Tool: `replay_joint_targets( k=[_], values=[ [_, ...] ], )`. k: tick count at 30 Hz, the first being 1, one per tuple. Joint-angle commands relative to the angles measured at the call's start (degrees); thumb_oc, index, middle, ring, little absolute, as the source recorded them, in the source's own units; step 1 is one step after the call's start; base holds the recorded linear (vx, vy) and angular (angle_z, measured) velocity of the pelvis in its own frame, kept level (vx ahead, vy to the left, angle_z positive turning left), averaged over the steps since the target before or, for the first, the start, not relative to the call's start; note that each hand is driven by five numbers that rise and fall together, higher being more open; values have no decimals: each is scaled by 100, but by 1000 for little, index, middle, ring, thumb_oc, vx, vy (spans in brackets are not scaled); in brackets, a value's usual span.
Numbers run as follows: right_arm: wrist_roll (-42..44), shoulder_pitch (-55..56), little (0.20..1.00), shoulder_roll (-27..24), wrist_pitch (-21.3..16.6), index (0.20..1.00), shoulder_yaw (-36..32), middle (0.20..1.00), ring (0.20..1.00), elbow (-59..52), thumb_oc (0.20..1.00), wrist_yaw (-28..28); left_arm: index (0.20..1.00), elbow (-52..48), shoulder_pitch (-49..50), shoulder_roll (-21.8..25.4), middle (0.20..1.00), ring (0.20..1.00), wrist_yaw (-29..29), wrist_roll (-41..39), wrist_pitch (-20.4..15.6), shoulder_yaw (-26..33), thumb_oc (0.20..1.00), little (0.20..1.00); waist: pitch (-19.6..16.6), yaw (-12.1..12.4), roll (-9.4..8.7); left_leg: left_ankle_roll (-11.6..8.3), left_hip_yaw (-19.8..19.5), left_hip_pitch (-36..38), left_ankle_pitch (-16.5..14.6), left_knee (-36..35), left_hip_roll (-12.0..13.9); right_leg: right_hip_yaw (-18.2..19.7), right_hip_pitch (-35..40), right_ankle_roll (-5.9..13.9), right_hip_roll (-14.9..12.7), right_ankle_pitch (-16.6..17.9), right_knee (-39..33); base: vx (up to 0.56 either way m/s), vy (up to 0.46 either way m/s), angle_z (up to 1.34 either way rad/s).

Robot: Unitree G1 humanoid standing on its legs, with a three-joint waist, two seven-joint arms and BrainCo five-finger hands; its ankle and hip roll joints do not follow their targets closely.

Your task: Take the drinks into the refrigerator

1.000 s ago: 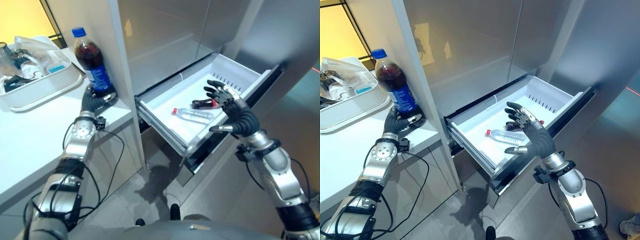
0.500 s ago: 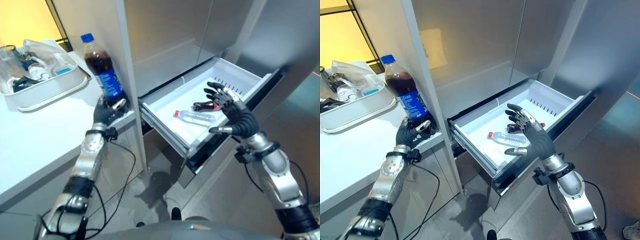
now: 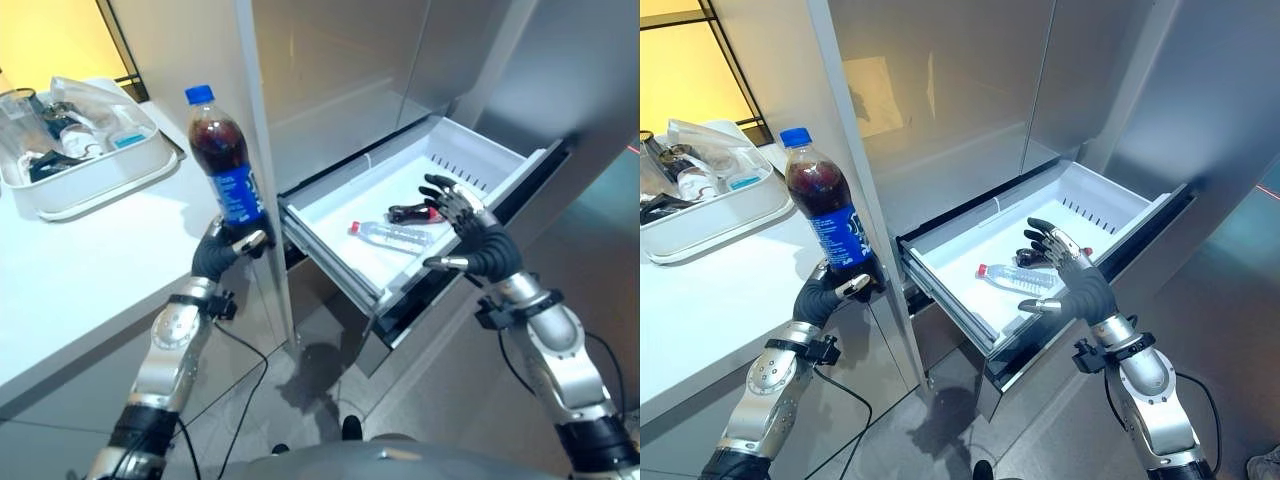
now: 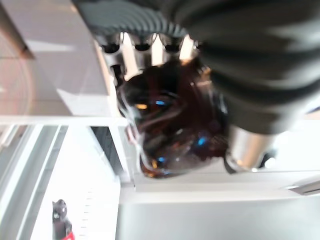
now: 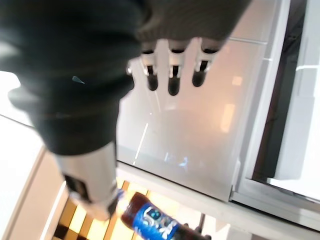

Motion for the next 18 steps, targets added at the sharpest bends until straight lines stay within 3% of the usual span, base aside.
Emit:
replay_joint_targets(
  k=[1,4,9,12,18],
  values=[
    [127,-208,1000,11,-132,1000,-403,1000,1000,207,1000,59,200,-797,-531,130,200,200,-329,-461,-639,313,200,200,-152,200,-19,-92,-425,251,-495,7,99,-323,178,502,-247,-298,478,-2,2,5],
    [307,-227,1000,4,-66,1000,-339,1000,1000,354,1000,122,200,-919,-446,213,200,200,-434,-484,-603,266,200,200,-148,227,-36,-92,-439,251,-491,7,96,-334,182,499,-254,-296,483,-5,0,1],
    [1702,-384,1000,-329,423,1000,109,1000,1000,629,1000,885,200,-1201,-293,659,200,200,-945,-555,-530,-28,200,200,-149,309,-105,-107,-471,249,-468,7,89,-371,189,503,-262,-282,492,-9,-7,7],
    [2675,-638,1000,-818,752,1000,611,1000,1000,674,1000,1353,200,-1306,-201,1073,200,200,-1321,-788,-448,-390,200,200,-157,352,-149,-123,-485,256,-452,7,94,-393,207,504,-266,-285,493,-8,-5,2],
    [3537,-1244,1000,-1316,1072,1000,1439,1000,1000,920,1000,1773,200,-1572,-358,1730,200,200,-1742,-1145,-388,-985,200,200,-179,396,-186,-142,-486,278,-444,7,107,-406,221,520,-274,-283,503,-2,-5,3]
  ],
)
